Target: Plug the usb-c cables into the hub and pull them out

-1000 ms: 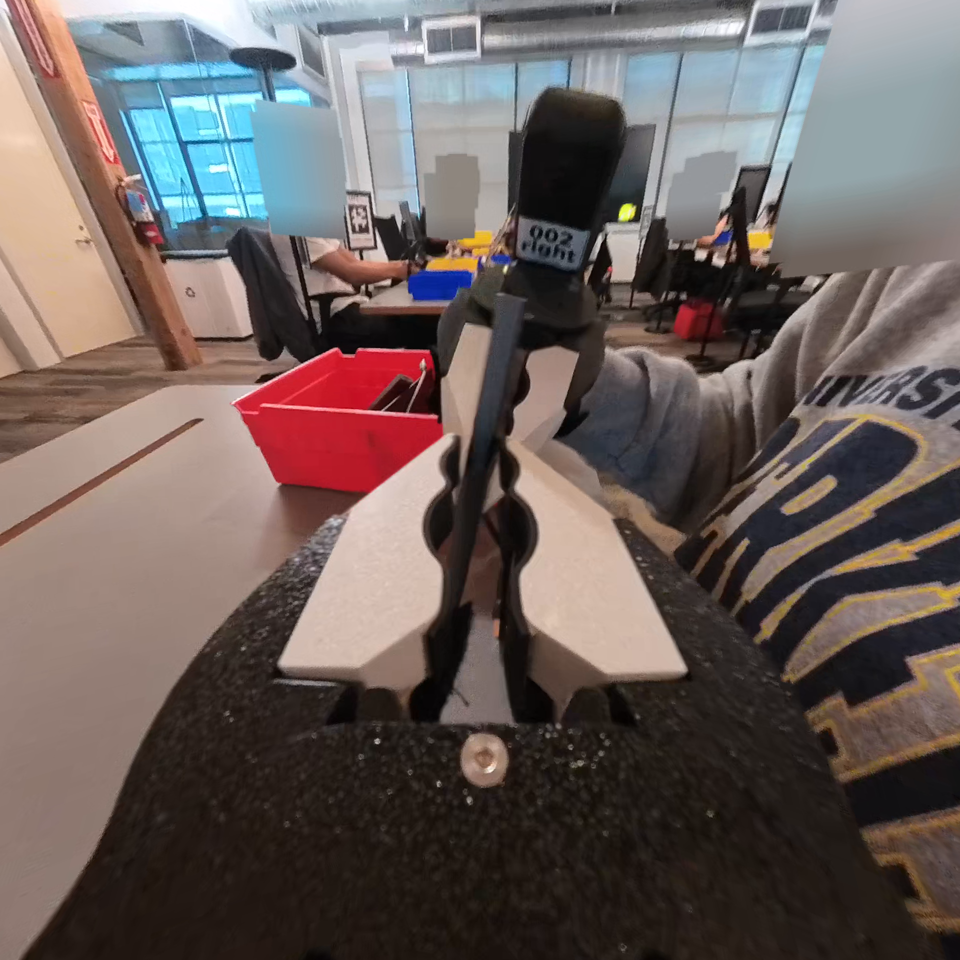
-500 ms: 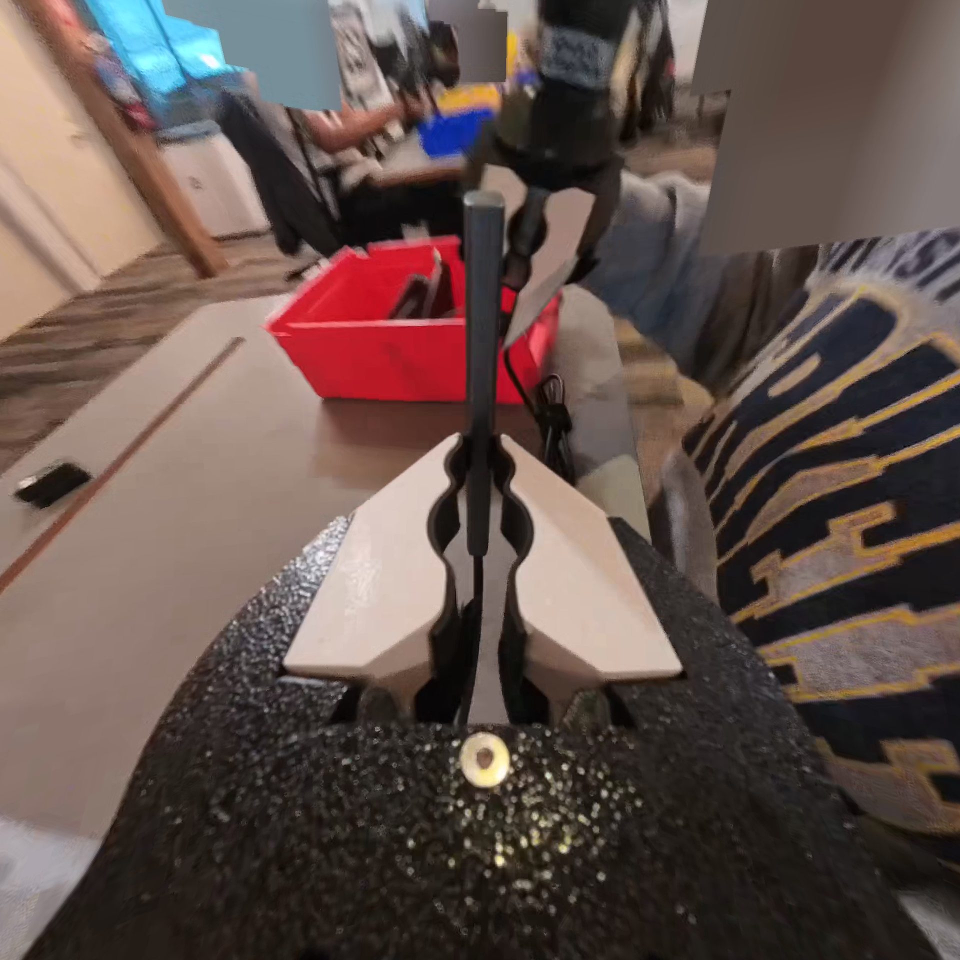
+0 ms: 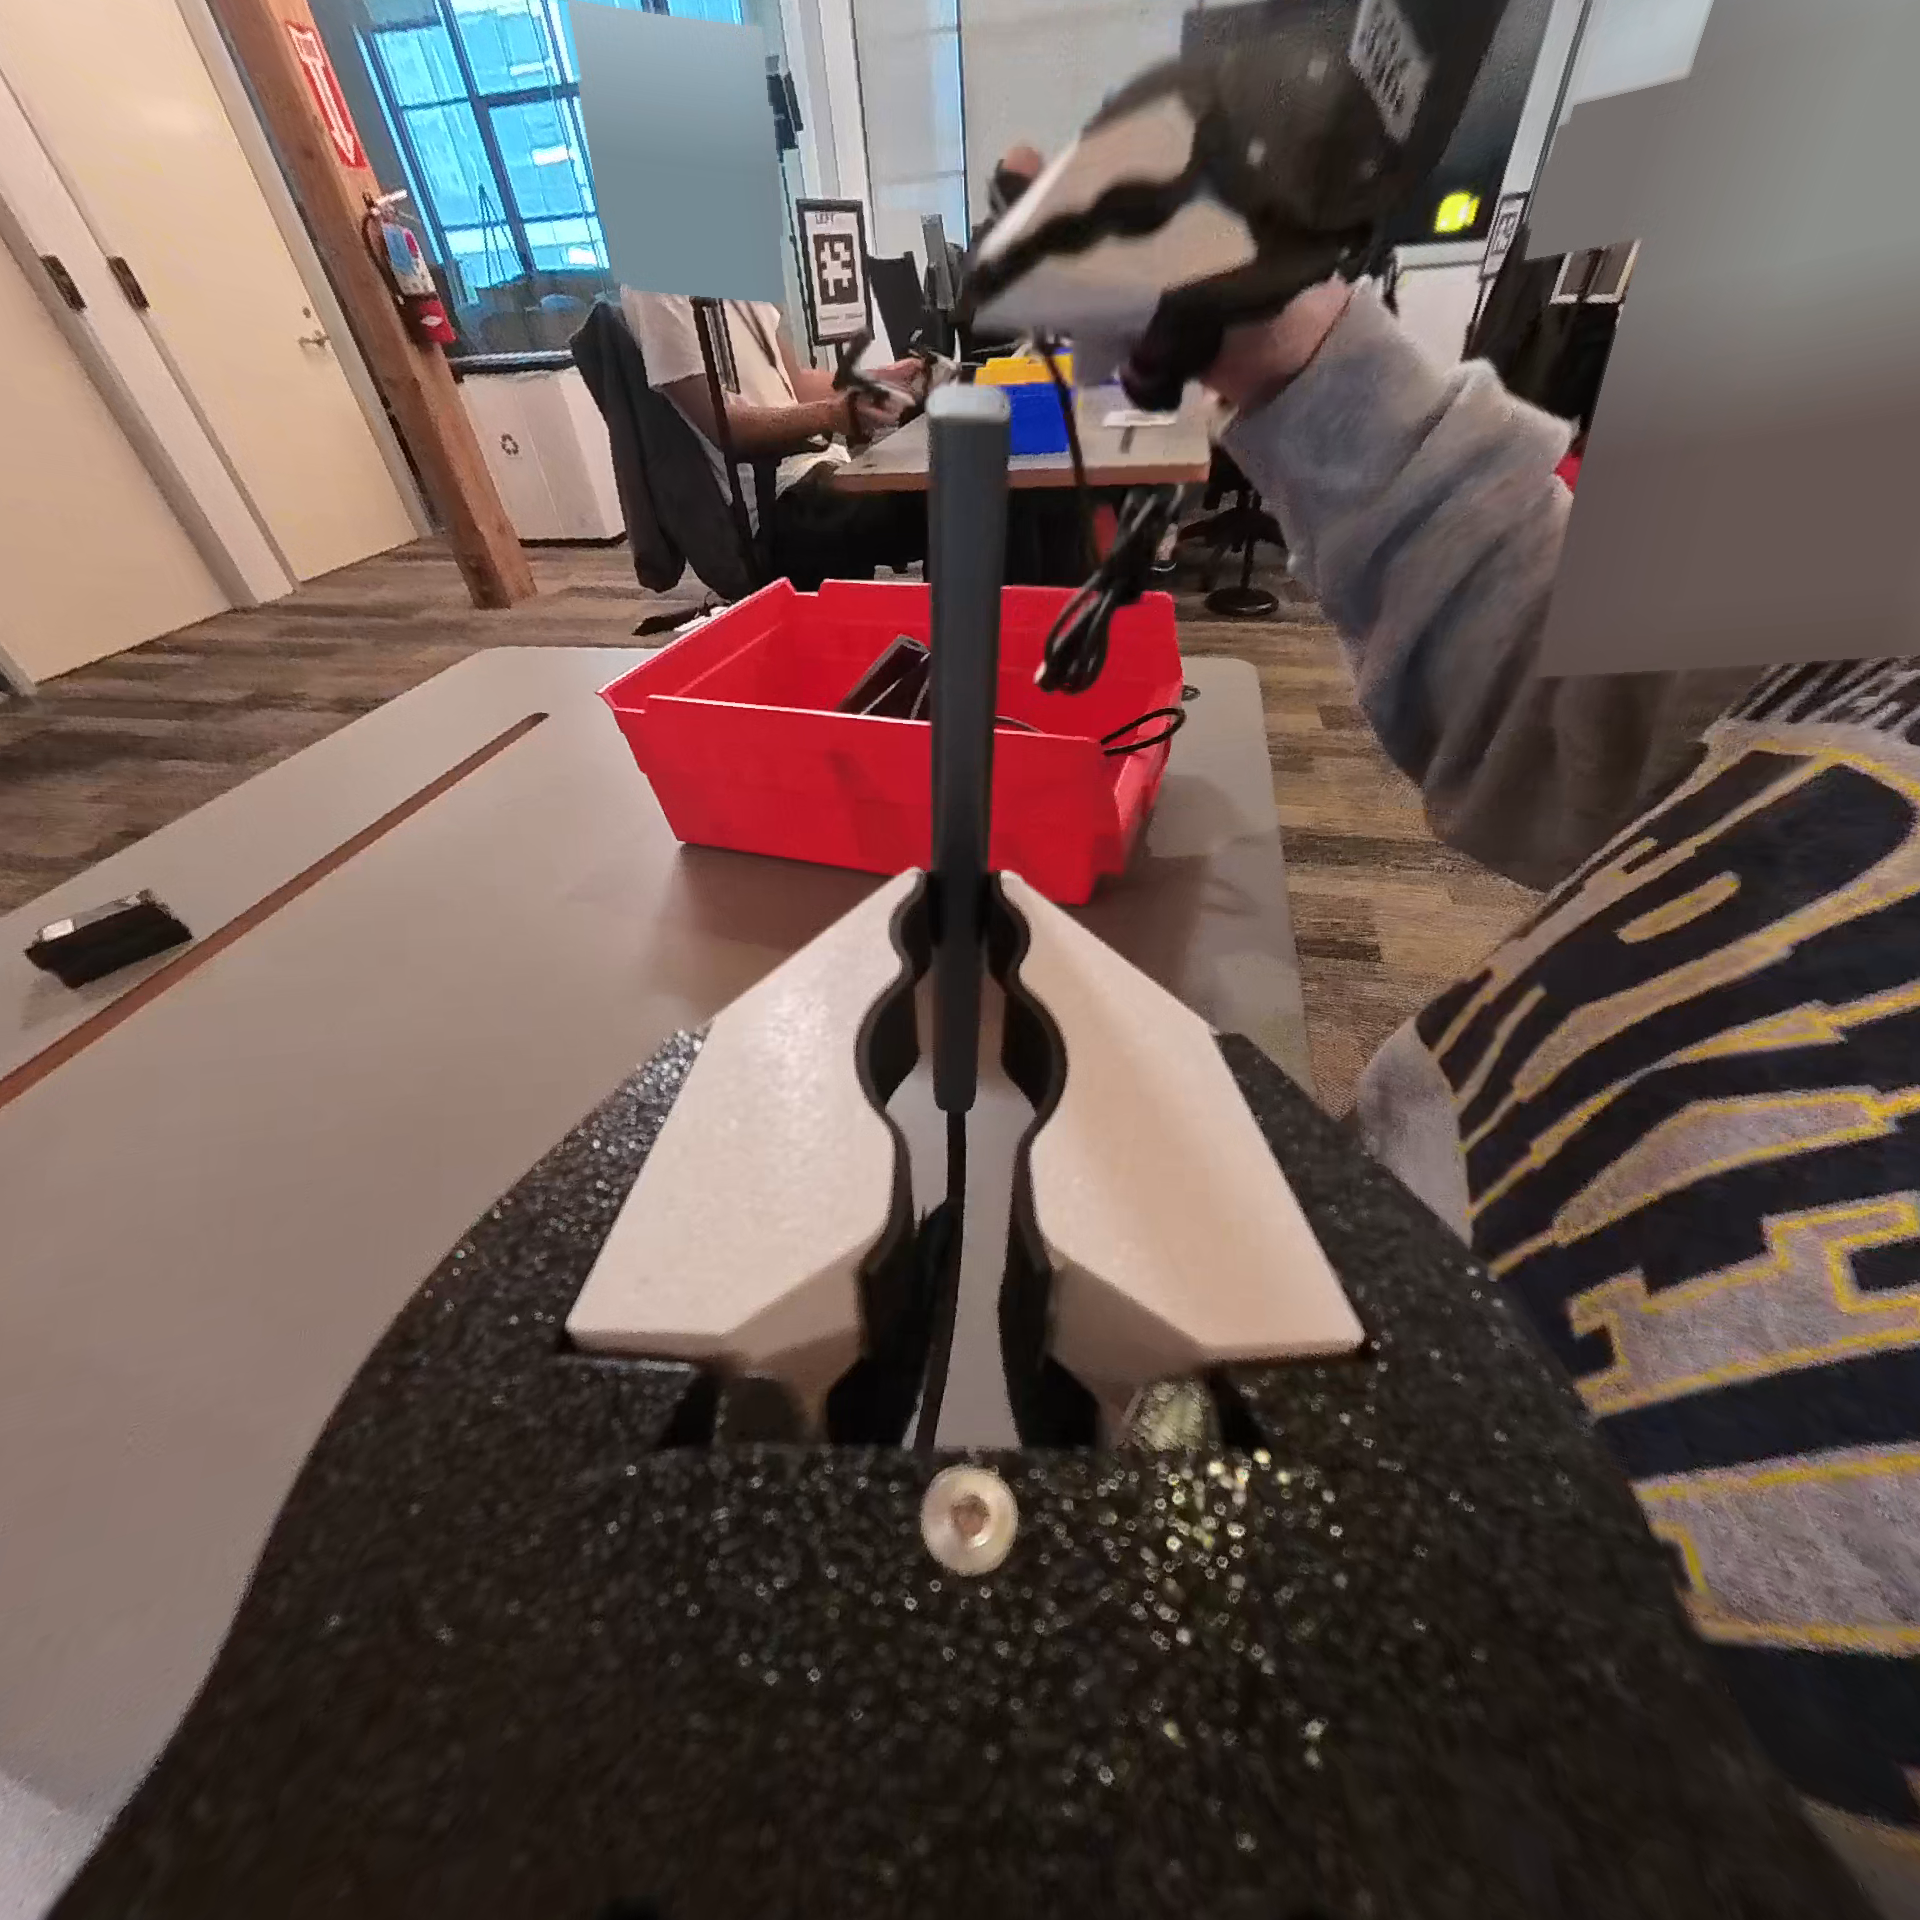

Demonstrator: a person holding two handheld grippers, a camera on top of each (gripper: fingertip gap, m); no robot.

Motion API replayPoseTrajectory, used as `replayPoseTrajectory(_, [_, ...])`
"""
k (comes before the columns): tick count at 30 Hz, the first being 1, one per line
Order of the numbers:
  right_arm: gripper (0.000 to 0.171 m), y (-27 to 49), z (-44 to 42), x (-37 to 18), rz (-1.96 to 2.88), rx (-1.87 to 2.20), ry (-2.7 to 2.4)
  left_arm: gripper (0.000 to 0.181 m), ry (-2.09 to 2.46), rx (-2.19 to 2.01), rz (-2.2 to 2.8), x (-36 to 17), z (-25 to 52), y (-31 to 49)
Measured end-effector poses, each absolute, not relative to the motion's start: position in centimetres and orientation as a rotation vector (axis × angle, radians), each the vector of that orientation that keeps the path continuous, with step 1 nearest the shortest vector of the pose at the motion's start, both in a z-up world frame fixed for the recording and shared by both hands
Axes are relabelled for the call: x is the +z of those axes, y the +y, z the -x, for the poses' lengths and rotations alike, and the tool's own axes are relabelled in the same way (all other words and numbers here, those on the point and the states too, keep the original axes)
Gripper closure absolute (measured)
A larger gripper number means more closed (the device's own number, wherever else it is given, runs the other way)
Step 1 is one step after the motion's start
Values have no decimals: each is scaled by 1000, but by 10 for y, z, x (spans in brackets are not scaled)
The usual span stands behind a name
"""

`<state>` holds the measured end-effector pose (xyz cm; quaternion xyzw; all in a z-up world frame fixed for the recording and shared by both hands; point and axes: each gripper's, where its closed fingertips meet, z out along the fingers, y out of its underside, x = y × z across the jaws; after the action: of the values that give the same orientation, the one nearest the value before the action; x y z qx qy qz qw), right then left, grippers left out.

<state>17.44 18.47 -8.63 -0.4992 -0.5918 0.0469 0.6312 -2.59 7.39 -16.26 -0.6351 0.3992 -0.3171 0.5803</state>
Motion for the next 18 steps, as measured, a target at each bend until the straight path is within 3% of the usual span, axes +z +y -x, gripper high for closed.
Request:
replayPoseTrajectory(2, [163, 208, -187, -127, 1285, 69, -1370, 174, 923, -745, 1503, -166, 20, 80])
replayPoseTrajectory(4, [128, 213, -188, -145, 1381, 128, -1342, 174, 917, -729, 1522, -169, 14, 87])
replayPoseTrajectory(9, [125, 122, -107, -114, 1142, 473, -1456, 174, 1048, -507, 1548, -183, -8, 97])
replayPoseTrajectory(16, [124, 68, -42, -152, 1005, 173, -1829, 174, 1323, -95, 1499, -205, -33, 100])
replayPoseTrajectory(18, [139, 66, -42, -162, 1008, 169, -1889, 174, 1366, -41, 1458, -206, -38, 97])
